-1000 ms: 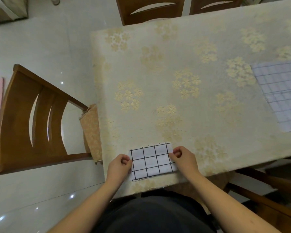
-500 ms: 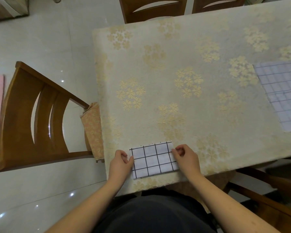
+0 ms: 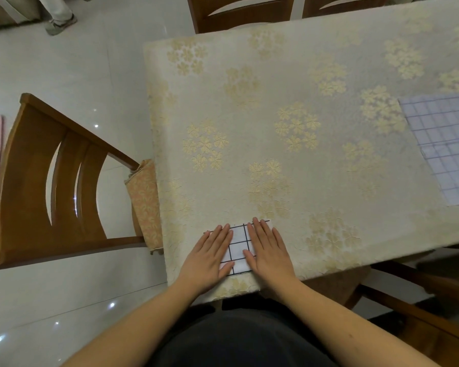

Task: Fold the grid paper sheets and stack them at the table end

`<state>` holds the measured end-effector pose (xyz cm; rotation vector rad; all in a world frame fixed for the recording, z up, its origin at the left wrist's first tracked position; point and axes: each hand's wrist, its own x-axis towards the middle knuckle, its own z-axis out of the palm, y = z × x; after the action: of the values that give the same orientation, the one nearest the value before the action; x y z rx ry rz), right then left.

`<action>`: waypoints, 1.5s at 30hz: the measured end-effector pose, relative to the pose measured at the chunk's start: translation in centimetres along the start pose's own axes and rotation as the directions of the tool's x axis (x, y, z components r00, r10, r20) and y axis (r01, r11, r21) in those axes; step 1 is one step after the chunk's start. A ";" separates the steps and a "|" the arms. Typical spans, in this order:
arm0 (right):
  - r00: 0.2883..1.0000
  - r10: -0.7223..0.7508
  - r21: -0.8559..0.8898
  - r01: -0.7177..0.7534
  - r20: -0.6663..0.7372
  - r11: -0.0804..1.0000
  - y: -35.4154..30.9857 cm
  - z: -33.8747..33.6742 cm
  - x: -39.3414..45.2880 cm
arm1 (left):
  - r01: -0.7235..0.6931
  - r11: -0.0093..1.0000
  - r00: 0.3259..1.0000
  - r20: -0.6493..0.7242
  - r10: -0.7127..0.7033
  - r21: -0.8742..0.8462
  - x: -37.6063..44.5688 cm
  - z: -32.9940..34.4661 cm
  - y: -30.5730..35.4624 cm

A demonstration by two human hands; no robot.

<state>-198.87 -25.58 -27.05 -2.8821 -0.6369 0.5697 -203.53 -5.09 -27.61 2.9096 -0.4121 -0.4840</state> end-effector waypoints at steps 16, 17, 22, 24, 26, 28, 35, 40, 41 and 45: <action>0.996 0.088 -0.006 -0.088 0.019 0.996 0.1 0.7 -0.1 | 0.023 0.999 0.996 0.089 -0.021 -0.025 0.3 -0.7 -0.1; 0.997 0.082 -0.005 -0.082 0.014 0.997 0.0 0.6 -0.1 | 0.022 1.000 0.995 0.097 -0.020 -0.021 0.3 -0.8 -0.2; 0.998 0.059 0.008 -0.059 0.008 0.998 0.2 0.6 0.0 | 0.025 1.000 0.988 0.150 -0.026 0.003 0.3 -1.2 -0.2; 0.999 0.035 -0.014 -0.034 0.032 0.999 0.6 0.0 0.0 | 0.006 0.999 0.987 0.160 -0.012 0.038 0.5 -1.7 0.0; 0.999 0.010 -0.021 -0.009 0.038 1.000 0.8 -1.3 -0.1 | 0.009 0.998 0.983 0.182 -0.019 0.055 0.7 -3.1 0.3; 1.000 0.016 0.002 -0.016 0.022 1.000 0.6 -2.8 -0.3 | 0.009 0.993 0.988 0.152 -0.027 0.119 0.8 -4.5 0.8; 0.997 -0.031 0.058 0.036 -0.074 0.998 -3.9 -6.3 -1.5 | 0.187 0.964 0.977 0.064 -0.202 0.188 -2.4 -7.8 2.7; 0.987 -0.141 0.019 0.143 -0.078 0.990 -7.6 -6.8 -2.6 | 0.317 0.945 0.945 0.060 -0.322 0.086 -7.5 -9.2 1.0; 0.982 -0.169 -0.003 0.169 -0.084 0.986 -8.3 -6.8 -2.8 | 0.345 0.937 0.937 0.038 -0.347 0.054 -8.6 -9.5 0.6; 0.960 -0.257 -0.112 0.245 -0.111 0.963 -11.8 -6.3 -3.6 | 0.474 0.879 0.880 0.001 -0.475 -0.054 -13.5 -10.1 -0.9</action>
<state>-203.93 -16.77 -17.58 -2.8319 -1.0169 0.3287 -212.14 0.94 -14.38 2.9447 0.3306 -0.5267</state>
